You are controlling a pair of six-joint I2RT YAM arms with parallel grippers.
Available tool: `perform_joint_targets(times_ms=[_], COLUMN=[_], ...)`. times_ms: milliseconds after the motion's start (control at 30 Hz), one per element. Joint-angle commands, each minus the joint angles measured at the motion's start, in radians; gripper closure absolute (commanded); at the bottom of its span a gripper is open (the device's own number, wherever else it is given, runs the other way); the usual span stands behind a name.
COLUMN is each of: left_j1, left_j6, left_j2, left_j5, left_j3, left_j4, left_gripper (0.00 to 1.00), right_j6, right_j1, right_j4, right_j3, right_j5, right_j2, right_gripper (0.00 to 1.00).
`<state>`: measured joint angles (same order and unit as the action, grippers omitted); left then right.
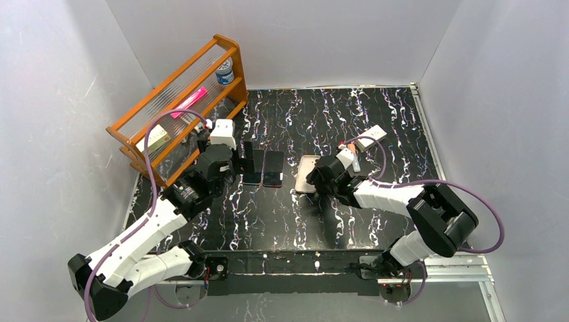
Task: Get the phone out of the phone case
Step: Place the phone case at the center of the board, then reset both arms
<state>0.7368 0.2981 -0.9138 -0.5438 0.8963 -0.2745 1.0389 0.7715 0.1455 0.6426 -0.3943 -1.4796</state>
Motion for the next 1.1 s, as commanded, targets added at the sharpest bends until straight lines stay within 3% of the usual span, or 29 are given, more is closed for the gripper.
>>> perform_joint_targets(times_ms=[0,200,367,600,900,1067], left_j1=[-0.004,-0.004,-0.004,-0.004,-0.003,-0.005], left_j6=[-0.005,-0.004,-0.021,-0.054,-0.148,-0.193], left_j2=[0.026,0.05,0.094,0.267,0.59,0.695], left_j5=[-0.034,-0.049,-0.098,-0.236,-0.328,-0.339], left_j3=[-0.008,-0.009,-0.013,-0.002,-0.036,-0.117], left_j4=[-0.009,-0.019,-0.054,-0.135,-0.051,0.052], left_gripper=[0.02,0.02,0.02,0.02,0.02,0.02], right_j6=[-0.026,-0.086,-0.226,-0.378,-0.588,-0.666], right_j1=[0.031,0.04,0.038,0.038,0.038,0.038], right_j4=[-0.111,-0.187,-0.221,-0.397,-0.48,-0.487], right_j3=[0.064,0.071,0.058,0.058,0.055,0.047], right_j5=[-0.068,-0.106,-0.156,-0.361,-0.46,-0.495], right_j2=[0.052,0.124,0.24,0.54,1.042,1.176], right_gripper=[0.43,0.33,0.18,0.02,0.01,0.01])
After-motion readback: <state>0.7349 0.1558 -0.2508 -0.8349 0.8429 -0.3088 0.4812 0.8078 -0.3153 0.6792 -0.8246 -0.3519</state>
